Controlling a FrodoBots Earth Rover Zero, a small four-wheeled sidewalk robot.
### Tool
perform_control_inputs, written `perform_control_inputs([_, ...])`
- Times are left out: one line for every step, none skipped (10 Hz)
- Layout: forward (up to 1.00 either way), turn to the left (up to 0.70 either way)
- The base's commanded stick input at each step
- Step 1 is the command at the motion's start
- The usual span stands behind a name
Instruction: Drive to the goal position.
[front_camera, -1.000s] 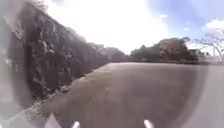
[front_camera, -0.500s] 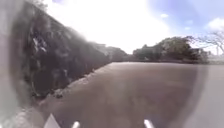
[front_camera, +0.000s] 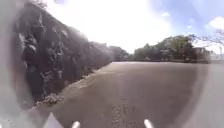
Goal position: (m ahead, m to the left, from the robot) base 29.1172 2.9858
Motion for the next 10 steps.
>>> perform_control_inputs([0.7, -0.14])
perform_control_inputs([0.7, -0.08])
perform_control_inputs([0.7, -0.02])
perform_control_inputs([0.7, -0.01])
perform_control_inputs([0.7, -0.02])
perform_control_inputs([0.7, -0.03])
perform_control_inputs([0.7, -0.04])
perform_control_inputs([0.7, -0.05])
perform_control_inputs([0.7, -0.08])
perform_control_inputs([0.7, -0.12])
